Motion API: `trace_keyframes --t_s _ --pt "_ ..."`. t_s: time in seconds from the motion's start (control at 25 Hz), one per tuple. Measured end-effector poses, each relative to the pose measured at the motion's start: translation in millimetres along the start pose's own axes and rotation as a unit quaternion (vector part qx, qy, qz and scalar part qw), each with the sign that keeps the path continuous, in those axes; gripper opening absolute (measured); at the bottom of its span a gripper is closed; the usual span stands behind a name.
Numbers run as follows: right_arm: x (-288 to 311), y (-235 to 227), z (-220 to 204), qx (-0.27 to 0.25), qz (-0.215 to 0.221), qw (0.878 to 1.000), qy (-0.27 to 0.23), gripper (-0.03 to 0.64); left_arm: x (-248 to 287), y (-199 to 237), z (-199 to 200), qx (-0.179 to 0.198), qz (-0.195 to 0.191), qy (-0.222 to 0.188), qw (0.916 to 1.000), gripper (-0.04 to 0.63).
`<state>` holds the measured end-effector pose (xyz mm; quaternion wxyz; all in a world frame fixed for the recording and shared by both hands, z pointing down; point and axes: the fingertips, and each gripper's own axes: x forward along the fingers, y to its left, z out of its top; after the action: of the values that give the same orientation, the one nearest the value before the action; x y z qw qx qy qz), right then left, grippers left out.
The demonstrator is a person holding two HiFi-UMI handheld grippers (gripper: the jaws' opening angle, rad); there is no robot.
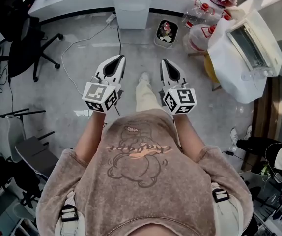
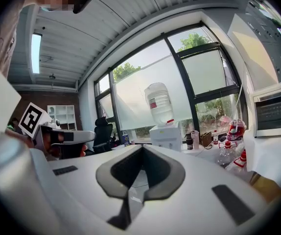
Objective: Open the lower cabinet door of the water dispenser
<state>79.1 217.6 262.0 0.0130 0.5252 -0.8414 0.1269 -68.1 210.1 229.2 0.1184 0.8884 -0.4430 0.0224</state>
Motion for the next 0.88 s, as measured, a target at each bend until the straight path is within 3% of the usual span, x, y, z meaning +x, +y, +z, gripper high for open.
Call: trace_keyframes --t_s 0.52,0.88 --pt "142.6 -104.7 63.9 -0.011 0.028 1.000 0.000 0.008 162.2 72.3 63.9 0.010 0.018 -0.013 0.9997 0.017" --pt "191.2 -144.1 89.3 -0.017 0.035 0.999 -0.010 0.008 217.2 93.5 82.5 0.014 0.030 -0.017 0.9993 0.017"
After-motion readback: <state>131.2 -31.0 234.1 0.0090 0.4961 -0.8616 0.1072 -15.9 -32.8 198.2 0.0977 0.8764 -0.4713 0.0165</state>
